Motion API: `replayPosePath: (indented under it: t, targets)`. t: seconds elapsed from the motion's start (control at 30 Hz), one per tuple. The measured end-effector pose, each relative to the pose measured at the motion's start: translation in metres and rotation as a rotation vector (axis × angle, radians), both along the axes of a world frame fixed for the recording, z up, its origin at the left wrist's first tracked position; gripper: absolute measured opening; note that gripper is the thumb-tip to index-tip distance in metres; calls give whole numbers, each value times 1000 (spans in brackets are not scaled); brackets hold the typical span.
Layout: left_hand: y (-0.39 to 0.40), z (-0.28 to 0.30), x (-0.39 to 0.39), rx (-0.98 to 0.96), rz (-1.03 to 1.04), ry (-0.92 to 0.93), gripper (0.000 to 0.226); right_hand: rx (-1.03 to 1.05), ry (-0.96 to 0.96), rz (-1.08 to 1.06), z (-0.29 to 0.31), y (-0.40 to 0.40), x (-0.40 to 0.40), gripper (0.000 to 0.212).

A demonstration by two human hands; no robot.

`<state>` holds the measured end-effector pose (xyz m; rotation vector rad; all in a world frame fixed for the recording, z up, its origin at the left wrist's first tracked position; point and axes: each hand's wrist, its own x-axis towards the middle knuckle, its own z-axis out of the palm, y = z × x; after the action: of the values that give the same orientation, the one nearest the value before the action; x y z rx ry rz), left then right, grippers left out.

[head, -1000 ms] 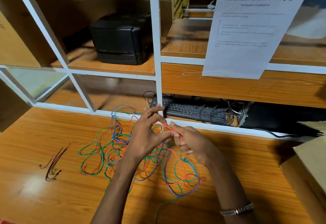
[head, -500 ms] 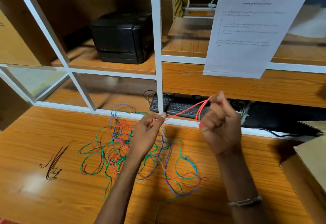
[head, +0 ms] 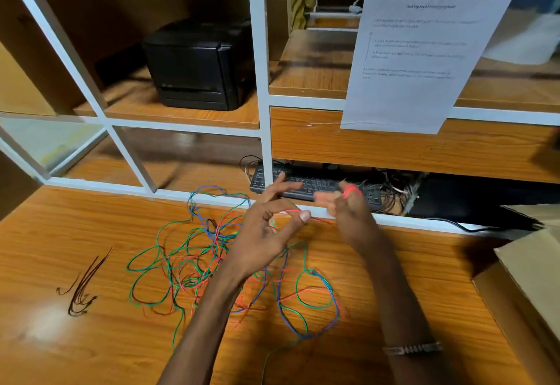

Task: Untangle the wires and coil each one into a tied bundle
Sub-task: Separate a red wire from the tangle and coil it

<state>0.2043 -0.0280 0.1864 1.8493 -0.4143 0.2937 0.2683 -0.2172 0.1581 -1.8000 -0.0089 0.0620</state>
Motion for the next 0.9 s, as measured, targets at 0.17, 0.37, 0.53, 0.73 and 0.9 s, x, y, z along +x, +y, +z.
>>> replayPosePath:
  t: [0.17,0.37,0.53,0.73,0.9]
  targets:
    - [9,-3,9,-20,219,-73,11,153,273,435,10,18,-31,30]
    - [29,-7,13,-142,388,7,27,566,538,793,35,38,-46,85]
    - [25,-11,6,-174,393,110,40,895,468,1077,44,38,-54,72]
    - [19,-23,0,-159,397,204,38,1591,244,843,71,28,-37,53]
    - [2,-20,-4,63,281,58,39,1493,110,205,75,23,-15,46]
